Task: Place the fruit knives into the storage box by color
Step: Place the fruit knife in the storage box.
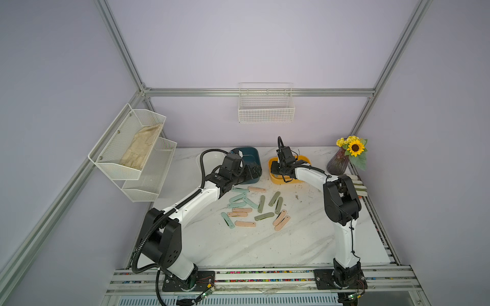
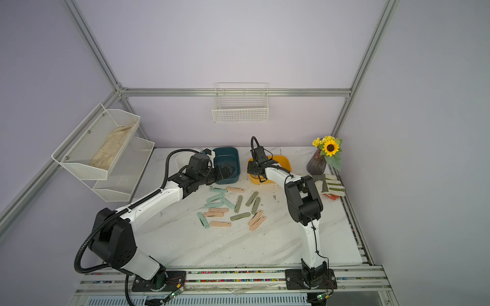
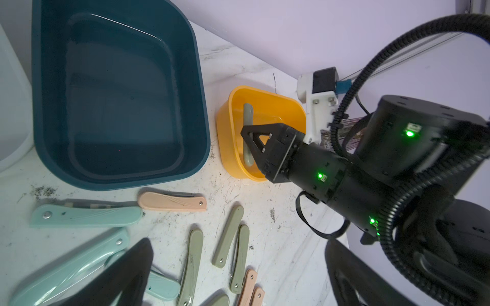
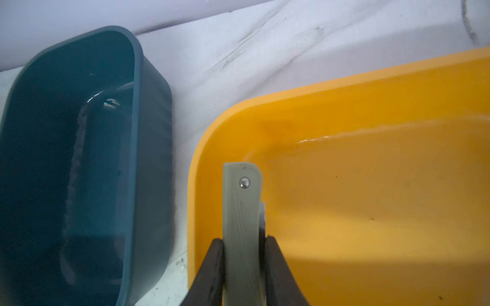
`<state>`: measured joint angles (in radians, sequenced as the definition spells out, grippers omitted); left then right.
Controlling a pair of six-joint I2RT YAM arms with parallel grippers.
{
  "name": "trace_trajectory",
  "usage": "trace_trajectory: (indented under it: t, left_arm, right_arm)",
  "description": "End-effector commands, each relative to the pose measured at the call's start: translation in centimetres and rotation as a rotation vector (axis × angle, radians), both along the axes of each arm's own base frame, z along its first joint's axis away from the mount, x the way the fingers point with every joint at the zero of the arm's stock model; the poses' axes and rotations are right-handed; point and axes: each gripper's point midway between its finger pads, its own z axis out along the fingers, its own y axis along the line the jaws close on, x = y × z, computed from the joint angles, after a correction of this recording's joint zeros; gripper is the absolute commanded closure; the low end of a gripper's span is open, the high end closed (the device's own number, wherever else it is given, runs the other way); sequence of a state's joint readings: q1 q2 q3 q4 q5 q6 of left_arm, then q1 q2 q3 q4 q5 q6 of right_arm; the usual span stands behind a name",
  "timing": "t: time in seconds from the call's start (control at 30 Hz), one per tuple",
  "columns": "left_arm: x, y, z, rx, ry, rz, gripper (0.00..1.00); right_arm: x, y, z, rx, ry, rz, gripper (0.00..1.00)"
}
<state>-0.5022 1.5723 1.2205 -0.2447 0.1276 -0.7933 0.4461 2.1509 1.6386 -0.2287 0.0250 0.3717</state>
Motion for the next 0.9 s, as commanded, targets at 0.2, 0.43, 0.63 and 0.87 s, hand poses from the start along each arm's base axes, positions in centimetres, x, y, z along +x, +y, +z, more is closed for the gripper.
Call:
trace_trajectory:
  t: [0.2,0.43,0.63,0.87]
  left_arm:
    - [-1.7,1.0,0.1,-0.007,-0.012,-0.003,0.0]
    - [-1.7,1.0,0.4,-0.011,-0.012,-0.004,0.0]
    - [-1.7,0.8,0.4,-0.013,-0.008,-0.008,0.0]
    - [-1.8,0.7,0.4,-0.013,0.0,-0.015,0.0]
  right_arm:
    - [1.3,0.2,-3.0,-0.015,0.043,-0.032,0.79]
    - [1.4,0.4,-4.6,-0.001,0.067,-0.037,0.77]
    - [1.2,0.4,-4.7,0.01,0.076,-0.03,0.66]
    - [1.4,-0.4,-0.5,0.033,0.016,-0.04,0.56]
